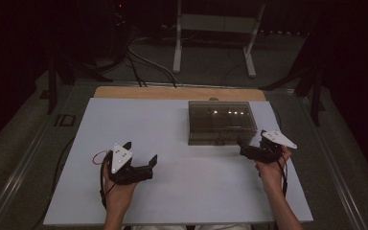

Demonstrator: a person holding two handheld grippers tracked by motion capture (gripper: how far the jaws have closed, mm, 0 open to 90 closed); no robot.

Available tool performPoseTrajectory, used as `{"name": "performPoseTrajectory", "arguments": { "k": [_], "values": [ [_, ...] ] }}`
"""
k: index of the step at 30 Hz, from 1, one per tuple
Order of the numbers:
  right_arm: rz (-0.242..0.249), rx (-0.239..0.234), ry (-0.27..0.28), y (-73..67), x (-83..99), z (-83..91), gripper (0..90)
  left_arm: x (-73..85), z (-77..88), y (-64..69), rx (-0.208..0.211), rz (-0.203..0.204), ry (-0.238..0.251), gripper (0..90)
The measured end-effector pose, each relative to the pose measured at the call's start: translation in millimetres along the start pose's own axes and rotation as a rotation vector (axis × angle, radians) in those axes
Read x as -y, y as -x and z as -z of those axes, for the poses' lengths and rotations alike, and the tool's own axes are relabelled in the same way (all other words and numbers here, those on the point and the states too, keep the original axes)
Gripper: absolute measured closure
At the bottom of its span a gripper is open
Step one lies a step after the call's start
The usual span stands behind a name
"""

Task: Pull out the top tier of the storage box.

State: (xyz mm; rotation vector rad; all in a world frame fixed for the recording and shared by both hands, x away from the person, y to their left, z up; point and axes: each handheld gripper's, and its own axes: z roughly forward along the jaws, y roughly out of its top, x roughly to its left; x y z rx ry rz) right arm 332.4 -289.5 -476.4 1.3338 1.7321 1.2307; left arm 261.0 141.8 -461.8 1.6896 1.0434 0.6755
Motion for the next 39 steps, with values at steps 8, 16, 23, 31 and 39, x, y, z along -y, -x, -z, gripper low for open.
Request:
{"name": "performPoseTrajectory", "arguments": {
  "k": [8, 16, 23, 31, 39],
  "values": [
    [0.002, -0.003, 0.002, 0.3, 0.1, -0.1, 0.0, -2.2, -14.9, 9.9, 0.026, -0.005, 0.002, 3.4],
    [0.0, -0.012, 0.001, 1.2, 0.4, -0.5, 0.0, -5.0, -29.1, 17.5, 0.046, -0.014, 0.002, 3.4],
    [-0.001, -0.017, 0.001, 1.8, 0.7, -1.0, 0.0, -8.9, -42.6, 23.5, 0.07, -0.025, 0.005, 3.4],
    [-0.004, -0.026, 0.004, 3.0, 1.0, -1.1, 0.0, -13.0, -57.4, 28.6, 0.101, -0.028, 0.017, 3.4],
    [0.002, -0.04, 0.002, 2.9, 2.1, -1.9, 0.0, -16.5, -69.0, 32.1, 0.139, -0.019, 0.021, 3.4]
  ]
}}
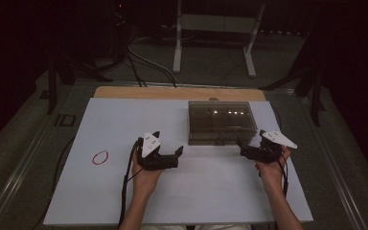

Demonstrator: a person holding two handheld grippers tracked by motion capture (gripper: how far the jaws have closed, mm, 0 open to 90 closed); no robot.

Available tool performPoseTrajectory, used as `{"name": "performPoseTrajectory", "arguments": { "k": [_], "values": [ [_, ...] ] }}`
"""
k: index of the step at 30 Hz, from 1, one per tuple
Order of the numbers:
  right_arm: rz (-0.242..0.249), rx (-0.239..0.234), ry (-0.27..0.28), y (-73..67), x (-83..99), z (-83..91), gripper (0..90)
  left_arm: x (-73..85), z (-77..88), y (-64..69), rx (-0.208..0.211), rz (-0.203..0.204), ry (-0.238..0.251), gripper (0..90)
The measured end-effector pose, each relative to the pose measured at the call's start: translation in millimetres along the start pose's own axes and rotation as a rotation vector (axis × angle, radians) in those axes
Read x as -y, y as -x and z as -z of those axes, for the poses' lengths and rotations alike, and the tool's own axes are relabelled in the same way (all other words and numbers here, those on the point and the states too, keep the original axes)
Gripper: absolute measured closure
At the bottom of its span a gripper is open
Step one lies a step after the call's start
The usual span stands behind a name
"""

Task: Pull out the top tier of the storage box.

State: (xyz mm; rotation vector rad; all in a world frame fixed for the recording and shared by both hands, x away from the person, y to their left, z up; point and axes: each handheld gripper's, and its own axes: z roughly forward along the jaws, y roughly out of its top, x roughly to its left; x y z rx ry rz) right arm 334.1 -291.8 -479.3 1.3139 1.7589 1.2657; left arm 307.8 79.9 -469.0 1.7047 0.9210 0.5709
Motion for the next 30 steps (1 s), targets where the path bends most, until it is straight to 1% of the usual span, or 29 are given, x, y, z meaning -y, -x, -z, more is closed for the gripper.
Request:
{"name": "performPoseTrajectory", "arguments": {
  "k": [4, 6, 8, 10, 13, 17, 20, 22, 23, 25, 30],
  "values": [
    [0.0, -0.008, 0.0, -0.1, 0.5, -0.9, 0.0, -0.7, -5.7, 0.0, 0.013, -0.001, 0.002, 3.5],
    [0.004, -0.021, 0.005, 0.1, 0.7, -1.2, 2.1, -1.3, -8.6, 0.4, 0.016, 0.004, 0.0, 3.5],
    [0.01, -0.027, 0.006, 0.4, 0.9, -1.6, 2.1, -2.1, -11.7, 0.9, 0.029, 0.007, 0.003, 3.4],
    [0.012, -0.028, 0.006, 0.5, 1.0, -1.8, 2.1, -2.1, -11.7, 0.9, 0.029, 0.007, 0.003, 3.4],
    [0.011, -0.029, 0.006, 1.1, 1.2, -2.3, 2.1, -2.9, -17.6, 2.7, 0.039, 0.007, 0.0, 3.4],
    [0.017, -0.034, 0.011, 3.8, 1.5, -3.6, 2.1, -2.6, -22.5, 4.6, 0.058, -0.006, 0.006, 3.5],
    [0.026, -0.045, 0.011, 5.3, 2.2, -4.9, 2.2, -2.6, -25.8, 5.5, 0.068, -0.004, 0.009, 3.5],
    [0.024, -0.049, 0.009, 5.5, 2.6, -5.9, 2.3, -3.1, -27.8, 6.0, 0.074, -0.002, 0.012, 3.5],
    [0.027, -0.052, 0.01, 5.7, 2.7, -6.3, 4.2, -3.5, -28.9, 6.2, 0.075, -0.004, 0.01, 3.5],
    [0.026, -0.056, 0.01, 6.0, 3.0, -6.7, 4.3, -4.1, -31.4, 7.1, 0.078, -0.009, 0.008, 3.5],
    [0.023, -0.052, 0.007, 7.4, 3.7, -7.2, 4.3, -4.3, -37.3, 9.8, 0.095, -0.012, 0.006, 3.6]
  ]
}}
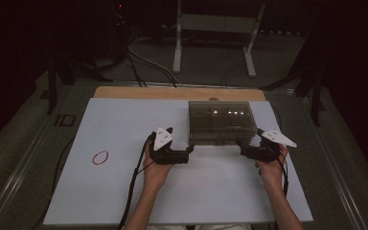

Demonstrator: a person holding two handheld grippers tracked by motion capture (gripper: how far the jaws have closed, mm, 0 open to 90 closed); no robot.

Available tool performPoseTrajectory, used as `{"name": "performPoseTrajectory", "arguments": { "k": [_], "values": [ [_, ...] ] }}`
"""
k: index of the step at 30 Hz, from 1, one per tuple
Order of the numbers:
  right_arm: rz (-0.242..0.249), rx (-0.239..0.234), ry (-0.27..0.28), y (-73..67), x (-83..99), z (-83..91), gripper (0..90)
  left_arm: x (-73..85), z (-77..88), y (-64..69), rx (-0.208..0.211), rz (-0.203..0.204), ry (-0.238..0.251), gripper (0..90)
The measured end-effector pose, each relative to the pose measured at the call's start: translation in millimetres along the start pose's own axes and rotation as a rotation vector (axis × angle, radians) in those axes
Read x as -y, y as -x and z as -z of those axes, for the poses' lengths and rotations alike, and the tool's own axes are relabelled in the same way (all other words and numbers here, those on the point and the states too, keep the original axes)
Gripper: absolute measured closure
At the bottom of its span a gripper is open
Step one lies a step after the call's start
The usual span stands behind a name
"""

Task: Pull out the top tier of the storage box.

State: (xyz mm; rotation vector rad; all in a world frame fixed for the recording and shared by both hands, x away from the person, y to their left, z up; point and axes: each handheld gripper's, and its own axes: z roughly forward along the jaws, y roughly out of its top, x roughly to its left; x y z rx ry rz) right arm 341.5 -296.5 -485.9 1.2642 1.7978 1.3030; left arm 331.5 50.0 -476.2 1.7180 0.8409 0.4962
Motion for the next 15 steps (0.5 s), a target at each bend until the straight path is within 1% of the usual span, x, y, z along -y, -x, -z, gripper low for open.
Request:
{"name": "performPoseTrajectory", "arguments": {
  "k": [8, 11, 15],
  "values": [
    [-0.009, -0.013, -0.005, -0.9, 1.3, 0.4, 4.4, -1.2, -10.1, 3.7, 0.018, -0.011, -0.018, 3.7],
    [-0.006, -0.011, -0.005, -1.4, 1.5, 0.2, 4.5, -1.7, -13.9, 6.0, 0.026, -0.02, -0.025, 3.9],
    [-0.012, -0.017, -0.007, -0.8, 1.6, 0.4, 4.6, -1.8, -19.1, 8.8, 0.039, -0.016, -0.028, 4.0]
  ]
}}
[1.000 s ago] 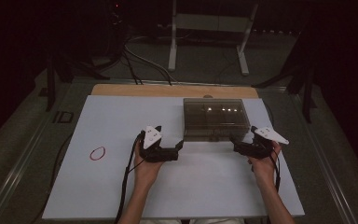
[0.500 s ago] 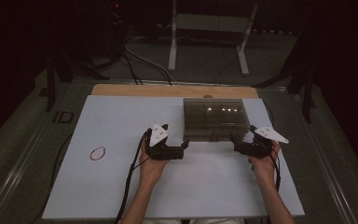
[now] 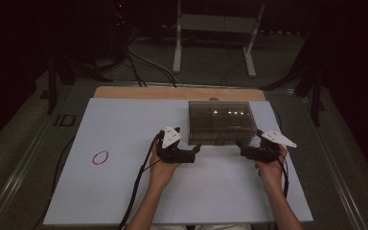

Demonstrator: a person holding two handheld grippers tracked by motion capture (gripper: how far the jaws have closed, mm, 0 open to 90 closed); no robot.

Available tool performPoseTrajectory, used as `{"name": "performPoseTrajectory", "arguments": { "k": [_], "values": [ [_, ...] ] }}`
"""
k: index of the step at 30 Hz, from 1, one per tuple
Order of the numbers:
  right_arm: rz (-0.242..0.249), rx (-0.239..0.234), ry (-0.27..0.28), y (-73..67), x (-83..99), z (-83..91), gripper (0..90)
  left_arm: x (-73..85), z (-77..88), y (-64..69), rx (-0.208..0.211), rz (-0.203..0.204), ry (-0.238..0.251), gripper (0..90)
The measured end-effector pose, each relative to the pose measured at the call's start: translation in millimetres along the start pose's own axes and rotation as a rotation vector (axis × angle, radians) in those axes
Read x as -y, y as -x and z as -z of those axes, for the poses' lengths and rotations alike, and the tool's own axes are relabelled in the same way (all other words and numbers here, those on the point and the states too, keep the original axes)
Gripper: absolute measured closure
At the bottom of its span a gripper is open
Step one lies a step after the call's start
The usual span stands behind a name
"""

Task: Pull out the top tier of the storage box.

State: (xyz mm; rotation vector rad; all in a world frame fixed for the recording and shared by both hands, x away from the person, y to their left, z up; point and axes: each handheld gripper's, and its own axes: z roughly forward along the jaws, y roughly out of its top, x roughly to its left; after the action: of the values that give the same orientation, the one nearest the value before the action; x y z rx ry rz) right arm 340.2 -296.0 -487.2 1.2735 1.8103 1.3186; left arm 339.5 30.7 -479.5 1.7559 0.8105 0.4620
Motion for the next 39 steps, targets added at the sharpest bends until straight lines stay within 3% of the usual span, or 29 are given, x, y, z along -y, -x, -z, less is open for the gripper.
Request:
{"name": "performPoseTrajectory", "arguments": {
  "k": [28, 39],
  "values": [
    [-0.01, -0.007, -0.007, 0.6, 0.0, -0.2, 5.6, 0.3, -27.4, 14.2, 0.055, -0.025, -0.043, 4.0],
    [-0.028, -0.008, -0.012, 2.5, -0.8, 1.7, 9.4, -0.7, -27.9, 17.0, 0.044, 0.0, -0.048, 6.4]
  ]
}}
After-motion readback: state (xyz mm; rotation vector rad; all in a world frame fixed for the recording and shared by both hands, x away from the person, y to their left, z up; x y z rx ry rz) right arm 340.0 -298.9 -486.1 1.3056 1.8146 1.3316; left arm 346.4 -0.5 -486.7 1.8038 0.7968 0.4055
